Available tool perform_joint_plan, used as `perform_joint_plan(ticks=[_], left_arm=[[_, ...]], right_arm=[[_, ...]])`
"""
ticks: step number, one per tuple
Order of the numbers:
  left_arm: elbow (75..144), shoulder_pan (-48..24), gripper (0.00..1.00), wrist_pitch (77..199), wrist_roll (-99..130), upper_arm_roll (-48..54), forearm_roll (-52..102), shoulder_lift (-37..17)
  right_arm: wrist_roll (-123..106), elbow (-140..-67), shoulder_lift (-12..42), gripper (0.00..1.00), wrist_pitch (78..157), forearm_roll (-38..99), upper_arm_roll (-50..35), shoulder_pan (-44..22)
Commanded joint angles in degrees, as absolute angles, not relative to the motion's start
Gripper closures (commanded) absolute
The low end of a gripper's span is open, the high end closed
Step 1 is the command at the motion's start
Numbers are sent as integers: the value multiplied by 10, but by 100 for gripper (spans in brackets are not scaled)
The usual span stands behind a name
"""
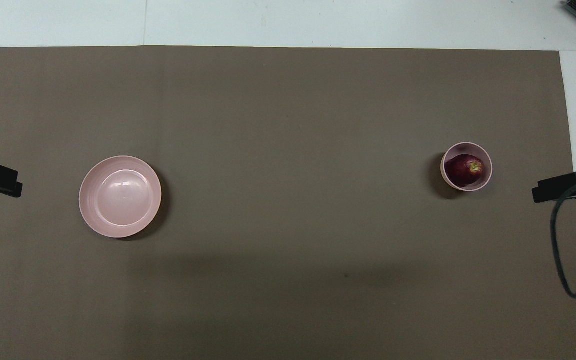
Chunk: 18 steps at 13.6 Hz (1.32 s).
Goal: Move apple from plate to bowl
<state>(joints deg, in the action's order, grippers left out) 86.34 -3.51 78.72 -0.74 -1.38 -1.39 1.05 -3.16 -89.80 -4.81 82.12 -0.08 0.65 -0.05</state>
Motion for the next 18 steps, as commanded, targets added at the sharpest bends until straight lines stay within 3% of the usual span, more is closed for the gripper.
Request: perform_joint_plan(ticks=[1, 18], left_arm=[[862, -35, 0, 783, -8, -11, -18, 16], [863, -37, 0, 785, -6, -11, 4, 16]], right_arm=[[-45, -913, -61, 0, 836, -6, 5, 5], [-48, -910, -60, 0, 833, 1, 5, 5]])
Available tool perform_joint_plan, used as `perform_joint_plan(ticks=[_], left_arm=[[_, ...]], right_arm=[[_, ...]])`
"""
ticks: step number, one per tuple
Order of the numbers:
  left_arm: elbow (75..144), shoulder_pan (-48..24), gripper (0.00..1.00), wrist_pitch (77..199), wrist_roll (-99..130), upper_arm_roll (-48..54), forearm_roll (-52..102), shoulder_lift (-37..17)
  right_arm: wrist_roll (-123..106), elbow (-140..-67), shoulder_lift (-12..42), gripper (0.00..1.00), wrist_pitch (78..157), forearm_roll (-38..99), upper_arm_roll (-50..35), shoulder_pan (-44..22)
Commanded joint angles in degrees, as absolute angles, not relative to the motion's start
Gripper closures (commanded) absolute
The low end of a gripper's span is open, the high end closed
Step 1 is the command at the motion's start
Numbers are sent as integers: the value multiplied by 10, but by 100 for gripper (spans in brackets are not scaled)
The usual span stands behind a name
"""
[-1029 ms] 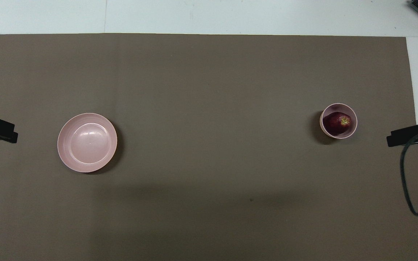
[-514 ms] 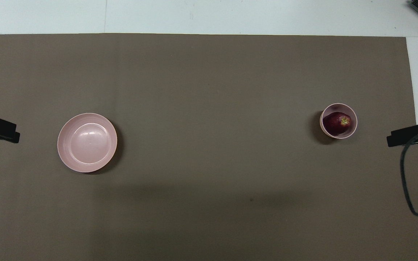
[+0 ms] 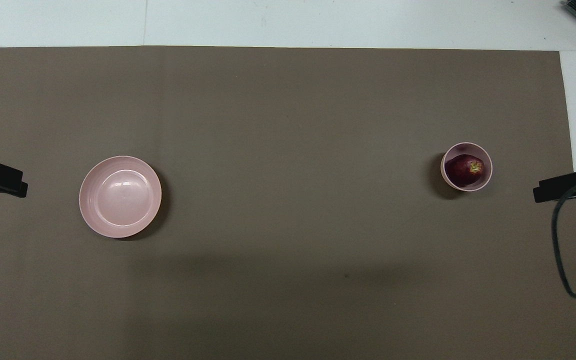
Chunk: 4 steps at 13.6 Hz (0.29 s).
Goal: Move apple from plate to bowl
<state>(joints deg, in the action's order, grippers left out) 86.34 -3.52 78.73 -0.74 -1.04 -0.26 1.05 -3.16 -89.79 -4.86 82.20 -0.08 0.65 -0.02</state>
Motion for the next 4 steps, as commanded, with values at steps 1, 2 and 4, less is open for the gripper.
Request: perform_joint_plan(ticks=[1, 2, 4], left_arm=[[863, -38, 0, 785, -6, -11, 4, 16], [863, -38, 0, 785, -7, -11, 4, 16], [863, -40, 0, 785, -5, -11, 4, 16]], right_arm=[[-49, -910, -60, 0, 833, 1, 5, 5], [-49, -910, -60, 0, 832, 0, 5, 5], [-51, -910, -60, 0, 831, 0, 5, 5]])
